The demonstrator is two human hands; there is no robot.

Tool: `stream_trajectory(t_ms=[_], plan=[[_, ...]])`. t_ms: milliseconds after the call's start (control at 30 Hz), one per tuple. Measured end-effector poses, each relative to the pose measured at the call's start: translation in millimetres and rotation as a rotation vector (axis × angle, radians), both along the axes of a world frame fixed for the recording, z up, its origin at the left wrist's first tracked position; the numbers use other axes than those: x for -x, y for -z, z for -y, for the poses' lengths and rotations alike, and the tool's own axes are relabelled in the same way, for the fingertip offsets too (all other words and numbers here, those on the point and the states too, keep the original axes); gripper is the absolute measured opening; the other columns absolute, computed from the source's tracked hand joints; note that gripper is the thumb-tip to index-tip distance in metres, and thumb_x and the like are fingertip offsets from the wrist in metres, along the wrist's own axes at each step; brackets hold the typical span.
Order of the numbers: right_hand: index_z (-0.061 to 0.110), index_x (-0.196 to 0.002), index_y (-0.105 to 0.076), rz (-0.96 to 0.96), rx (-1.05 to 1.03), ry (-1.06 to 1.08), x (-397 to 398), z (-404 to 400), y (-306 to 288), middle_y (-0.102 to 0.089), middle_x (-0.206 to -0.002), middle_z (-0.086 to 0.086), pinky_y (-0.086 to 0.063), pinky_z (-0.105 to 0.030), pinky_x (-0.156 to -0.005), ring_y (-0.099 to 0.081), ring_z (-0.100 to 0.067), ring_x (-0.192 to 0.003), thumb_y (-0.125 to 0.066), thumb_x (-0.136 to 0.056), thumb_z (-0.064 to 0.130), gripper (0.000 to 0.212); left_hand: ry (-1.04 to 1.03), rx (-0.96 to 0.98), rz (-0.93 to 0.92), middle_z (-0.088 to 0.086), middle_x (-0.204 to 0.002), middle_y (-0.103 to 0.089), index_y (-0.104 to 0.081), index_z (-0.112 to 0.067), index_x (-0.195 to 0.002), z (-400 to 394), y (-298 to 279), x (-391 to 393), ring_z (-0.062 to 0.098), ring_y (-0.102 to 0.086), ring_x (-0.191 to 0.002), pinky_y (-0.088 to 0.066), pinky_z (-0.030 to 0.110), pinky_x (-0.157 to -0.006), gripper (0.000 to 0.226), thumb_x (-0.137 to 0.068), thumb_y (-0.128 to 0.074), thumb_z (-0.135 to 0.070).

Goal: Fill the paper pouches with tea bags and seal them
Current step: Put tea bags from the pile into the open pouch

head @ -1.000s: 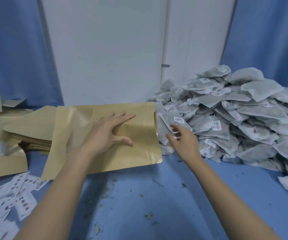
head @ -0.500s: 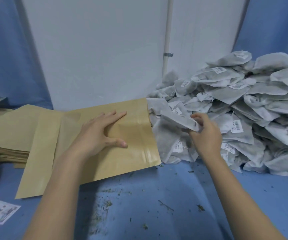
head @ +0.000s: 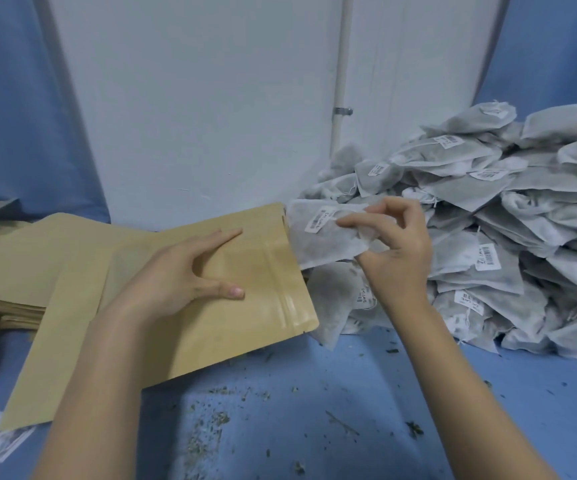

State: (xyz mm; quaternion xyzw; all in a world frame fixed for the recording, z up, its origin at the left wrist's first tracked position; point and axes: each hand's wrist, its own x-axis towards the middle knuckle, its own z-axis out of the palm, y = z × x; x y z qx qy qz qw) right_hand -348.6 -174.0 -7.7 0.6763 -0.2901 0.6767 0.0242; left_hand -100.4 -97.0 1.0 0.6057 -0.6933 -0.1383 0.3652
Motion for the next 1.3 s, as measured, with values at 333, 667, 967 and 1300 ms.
stream_trajectory(t_ms=[333,667,967,1300], plan=[[0.012,-0.077,-0.067,-0.341,-0.388,-0.128,-37.5,-19.7,14.2,-0.057,-0.075,0.007,-0.043,-0.022,-0.067,-0.052,-0.013,-0.075,-0.068,-0.069,0.002,0.014,0.133,0.053,0.026,-0.044,-0.124,-0.041,-0.048,-0.065,-0.119,-5.1,-10.5,8.8,-0.034,-0.025,-0.115,-0.020,-0.009,-0.091,0.082,-0.046,-0.082,-0.045],[0.029,-0.091,-0.065,-0.715,-0.819,-0.635,-21.7,-19.6,7.2,-0.067,-0.091,0.008,-0.044,-0.011,-0.074,-0.055,0.006,-0.080,-0.053,-0.089,0.002,0.030,0.122,-0.006,0.003,-0.043,-0.121,-0.048,-0.052,-0.062,-0.115,0.7,-2.7,8.8,-0.028,-0.034,-0.115,-0.025,-0.009,-0.084,0.077,-0.045,-0.081,-0.046],[0.030,-0.133,-0.045,-0.834,-0.709,0.265,-3.5,20.6,51.7,-0.054,-0.122,0.000,-0.039,-0.029,-0.087,-0.045,-0.021,-0.115,-0.072,-0.072,0.046,0.068,0.015,-0.034,0.080,-0.034,-0.135,-0.038,-0.043,-0.070,-0.112,-0.4,-1.0,1.9,-0.005,-0.030,-0.132,-0.024,0.019,-0.105,0.081,-0.040,-0.075,-0.057],[0.024,-0.070,-0.050,0.014,-0.658,-0.072,14.8,3.6,-5.7,-0.053,-0.063,0.007,-0.044,-0.029,-0.061,-0.047,-0.006,-0.054,-0.087,-0.056,0.032,0.040,-0.020,-0.026,0.075,-0.026,-0.142,-0.039,-0.045,-0.067,-0.116,-0.7,-0.1,-0.6,-0.002,-0.030,-0.135,-0.024,0.021,-0.111,0.083,-0.039,-0.077,-0.055]])
